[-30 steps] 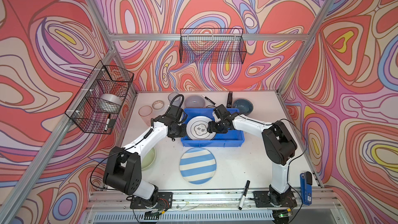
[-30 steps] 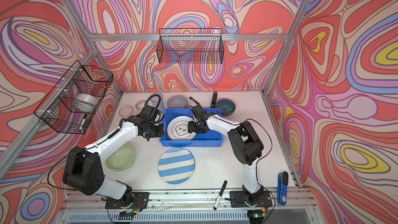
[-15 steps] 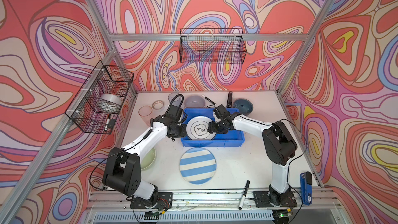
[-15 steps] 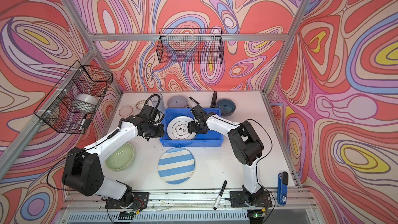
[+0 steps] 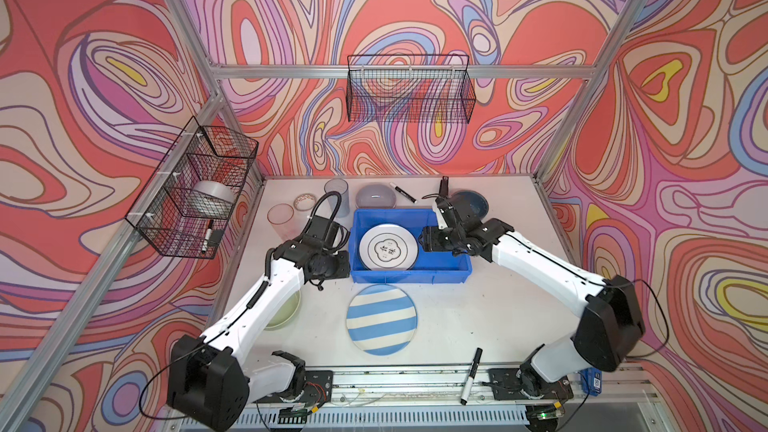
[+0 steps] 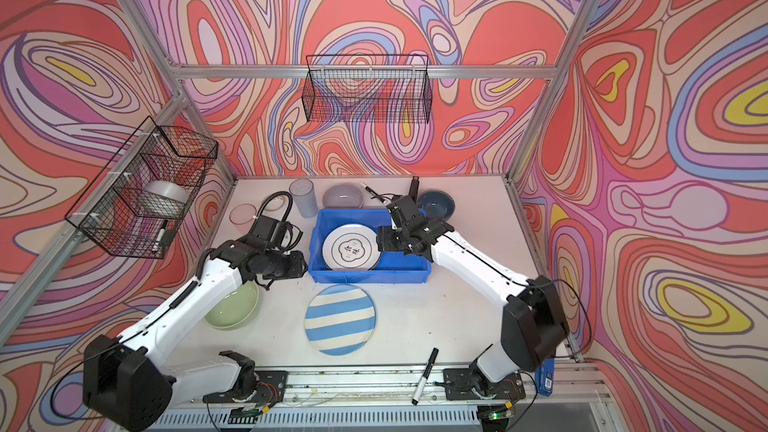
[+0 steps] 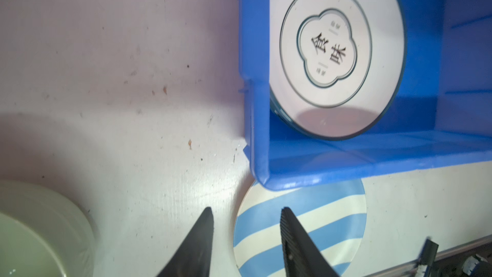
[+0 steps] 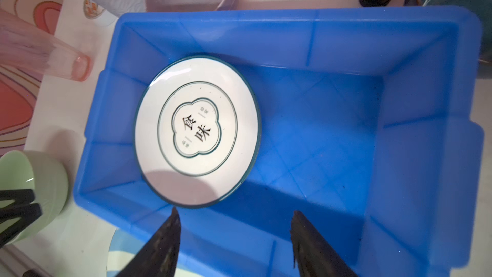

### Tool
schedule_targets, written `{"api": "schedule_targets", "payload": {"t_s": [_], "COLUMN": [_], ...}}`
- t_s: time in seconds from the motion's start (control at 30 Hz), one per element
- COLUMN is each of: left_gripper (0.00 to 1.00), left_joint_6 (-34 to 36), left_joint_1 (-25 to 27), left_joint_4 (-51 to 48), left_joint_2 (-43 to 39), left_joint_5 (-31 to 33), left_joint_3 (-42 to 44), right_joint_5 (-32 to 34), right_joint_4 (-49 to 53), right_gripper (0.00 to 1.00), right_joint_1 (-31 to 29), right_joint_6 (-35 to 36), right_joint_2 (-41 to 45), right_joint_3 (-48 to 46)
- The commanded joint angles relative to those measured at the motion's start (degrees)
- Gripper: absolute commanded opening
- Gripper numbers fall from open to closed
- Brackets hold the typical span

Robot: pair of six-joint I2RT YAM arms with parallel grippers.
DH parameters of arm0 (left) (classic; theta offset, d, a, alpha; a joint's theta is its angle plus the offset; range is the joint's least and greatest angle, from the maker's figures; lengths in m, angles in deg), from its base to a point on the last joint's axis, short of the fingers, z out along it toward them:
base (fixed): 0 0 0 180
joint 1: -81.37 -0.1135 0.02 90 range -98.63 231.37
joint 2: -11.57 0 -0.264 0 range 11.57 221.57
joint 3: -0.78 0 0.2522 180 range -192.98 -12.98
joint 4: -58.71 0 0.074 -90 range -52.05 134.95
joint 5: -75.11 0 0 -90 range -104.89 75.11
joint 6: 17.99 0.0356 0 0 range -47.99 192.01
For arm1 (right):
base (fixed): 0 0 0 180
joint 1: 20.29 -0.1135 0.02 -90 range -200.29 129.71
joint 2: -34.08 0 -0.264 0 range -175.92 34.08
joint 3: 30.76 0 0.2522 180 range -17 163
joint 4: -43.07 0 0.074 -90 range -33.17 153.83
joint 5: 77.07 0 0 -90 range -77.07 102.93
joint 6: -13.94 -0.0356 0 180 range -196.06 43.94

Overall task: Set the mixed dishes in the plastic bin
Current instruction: 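Release the white plate and move both grippers to the striped plate, then pinch the blue-and-white striped plate's rim with both grippers from opposite sides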

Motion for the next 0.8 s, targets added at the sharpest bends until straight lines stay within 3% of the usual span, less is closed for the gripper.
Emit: {"api": "schedule_targets", "payload": {"t_s": [0.0, 0.33, 0.53, 0.77], "left_gripper": [0.45, 0.40, 0.35, 0.32], "left_joint_6": [-2.04, -9.53, -15.04, -16.10], "left_joint_1": [-0.21, 4.27, 7.16, 8.13], "left_joint_4": [-3.57, 0.68, 6.96, 9.95], "left_joint_2": [-3.80, -8.20, -8.96, -9.25], "left_joint_5": [-2.08, -3.05, -1.52, -1.51], "left_joint_3": [3.89, 12.39, 19.75, 23.85], "right_joint_5": [-0.51, -3.42, -2.17, -1.27], "right_joint_4": [0.07, -7.79, -13.86, -19.99], "right_gripper": [0.65, 0.52, 0.44, 0.38], "right_joint_1": [-3.70, -15.26, -19.18, -20.54], "right_joint_6": [-0.31, -8.17, -12.99, -16.27], "right_joint_2": [4.50, 15.70, 14.85, 10.97], "right_joint_3": [-5.47, -22.61, -29.73, -34.09]}}
